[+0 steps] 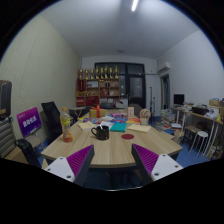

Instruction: Pour water

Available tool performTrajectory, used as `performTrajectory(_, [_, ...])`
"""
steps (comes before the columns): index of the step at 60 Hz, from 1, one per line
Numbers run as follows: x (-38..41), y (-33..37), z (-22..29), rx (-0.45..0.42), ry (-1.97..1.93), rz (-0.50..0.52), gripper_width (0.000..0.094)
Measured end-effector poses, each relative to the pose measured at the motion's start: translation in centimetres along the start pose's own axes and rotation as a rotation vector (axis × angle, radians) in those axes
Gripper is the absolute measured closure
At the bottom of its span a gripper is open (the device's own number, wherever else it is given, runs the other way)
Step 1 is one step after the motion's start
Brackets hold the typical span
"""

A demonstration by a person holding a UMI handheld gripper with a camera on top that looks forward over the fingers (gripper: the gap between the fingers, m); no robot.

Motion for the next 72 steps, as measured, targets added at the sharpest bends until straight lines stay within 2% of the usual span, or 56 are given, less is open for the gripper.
performTrajectory(6, [0.1,-0.5,0.2,-0.030,-0.003,0.011,0.0107])
performTrajectory(13, [1.8,-1.7,0.4,-0.082,0.011,0.096,0.0109])
performTrajectory(24, [8.8,-4.7,-0.5,-0.085,0.029,0.202,0.0111])
performTrajectory(34, [16.0,-11.2,-1.8,-0.105,-0.006,0.271,0.0118])
performTrajectory(47, [25.5,-22.2,-2.7,-0.082,0.025,0.246,0.0123])
performTrajectory(56, [27.0,-28.4,-3.6,-0.077,0.070,0.159,0.0127])
performTrajectory(66, [27.2,-33.3,-3.6,-0.092,0.073,0.115,0.0135])
performTrajectory(68, [27.6,-33.9,-3.5,-0.096,0.066,0.127,0.0148])
performTrajectory(71, [28.1,-34.8,-3.6,-0.097,0.069,0.145,0.0325])
performTrajectory(72, [28.2,-34.9,-3.7,-0.094,0.073,0.148,0.0334])
Point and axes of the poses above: the point between the fingertips, and its own axes, seen from behind it with the camera up: x to the left, z up, y backward, against the way the camera looks, the point moved 7 cm from there along y, backward, against the way the camera looks, and after that the axes turned 9 degrees about -x, right-handed, at the moved point
